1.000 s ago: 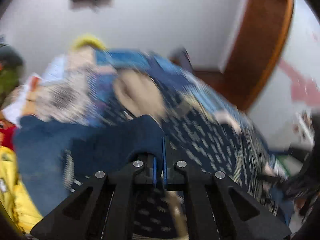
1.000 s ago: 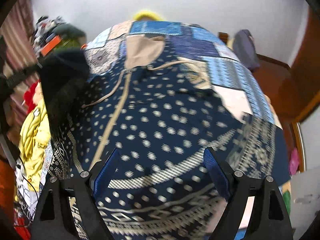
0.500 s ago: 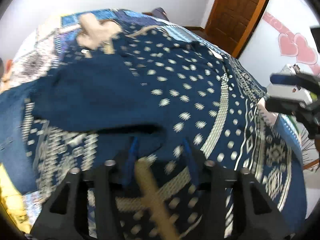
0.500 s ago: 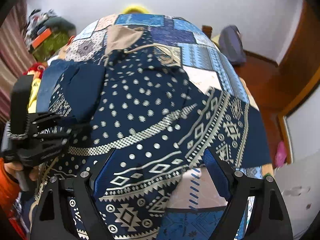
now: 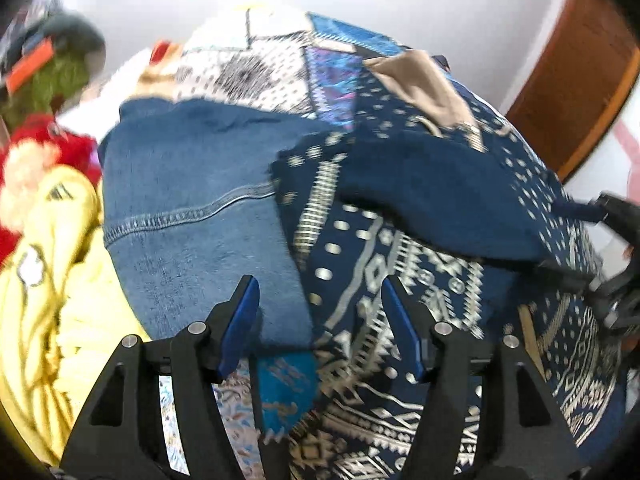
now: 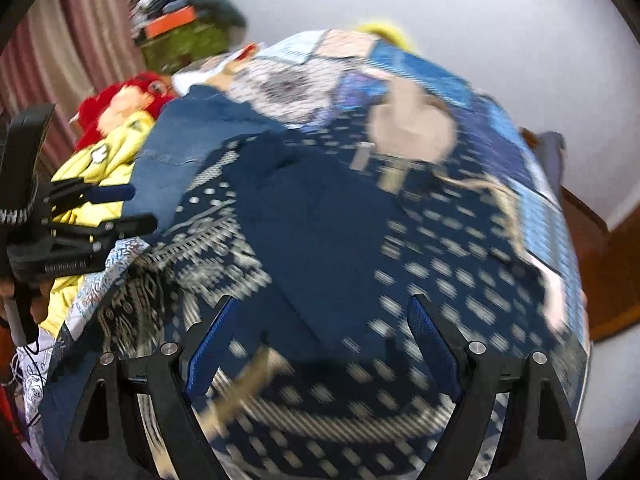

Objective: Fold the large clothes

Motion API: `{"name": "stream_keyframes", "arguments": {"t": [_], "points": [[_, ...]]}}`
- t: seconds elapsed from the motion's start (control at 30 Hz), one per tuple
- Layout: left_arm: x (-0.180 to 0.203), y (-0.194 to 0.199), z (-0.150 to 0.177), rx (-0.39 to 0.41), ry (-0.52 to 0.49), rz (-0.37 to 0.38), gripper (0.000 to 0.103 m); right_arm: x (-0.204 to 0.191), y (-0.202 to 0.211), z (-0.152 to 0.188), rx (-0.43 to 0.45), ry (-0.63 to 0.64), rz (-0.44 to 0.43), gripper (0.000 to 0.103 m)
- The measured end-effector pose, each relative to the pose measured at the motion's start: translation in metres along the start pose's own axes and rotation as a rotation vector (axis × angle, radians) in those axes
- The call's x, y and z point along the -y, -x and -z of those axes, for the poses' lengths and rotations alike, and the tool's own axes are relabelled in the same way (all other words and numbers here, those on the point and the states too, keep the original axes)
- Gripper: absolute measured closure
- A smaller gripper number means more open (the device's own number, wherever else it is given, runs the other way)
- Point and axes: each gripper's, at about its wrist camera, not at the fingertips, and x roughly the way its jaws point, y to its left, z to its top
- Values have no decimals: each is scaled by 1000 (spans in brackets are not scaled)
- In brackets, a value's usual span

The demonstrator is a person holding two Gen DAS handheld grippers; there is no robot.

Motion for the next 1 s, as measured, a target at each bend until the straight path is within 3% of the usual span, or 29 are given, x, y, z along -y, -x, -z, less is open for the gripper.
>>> {"name": "stream_keyframes", "arguments": {"t": [0.17, 0.3, 0.33, 0.4, 0.5, 0.57, 0.67, 0.77, 0.9, 1.0], "points": [[-25, -43, -13, -59, 60, 79, 44, -38, -56, -34, -29, 91, 2, 19], [-28, -67, -20, -85, 75, 144, 70, -51, -94, -48, -51, 150, 24, 20], [-28, -72, -22, -91, 82, 169, 77, -52, -101, -50, -53, 158, 29, 26], [-27, -78, -23, -95, 86, 177, 78, -53, -111, -52, -44, 166, 51, 38], [-23, -80, -25, -75, 61, 119, 92, -50, -111, -55, 3, 169, 70, 63], [-20, -67, -27, -27, 41, 81, 97, -45, -106, -56, 14, 146, 70, 90], [-16, -42, -32, 54, 13, 4, 98, -34, -82, -53, 77, 112, 97, 93], [-15, -25, -37, 84, 1, -47, 99, -13, -45, -47, 138, 57, 120, 93], [-19, -35, -35, 54, -25, -199, 103, 22, -6, -31, 177, -31, 150, 93], [-31, -53, -28, -20, 10, -208, 103, 57, 12, -9, 156, -116, 165, 93]]}}
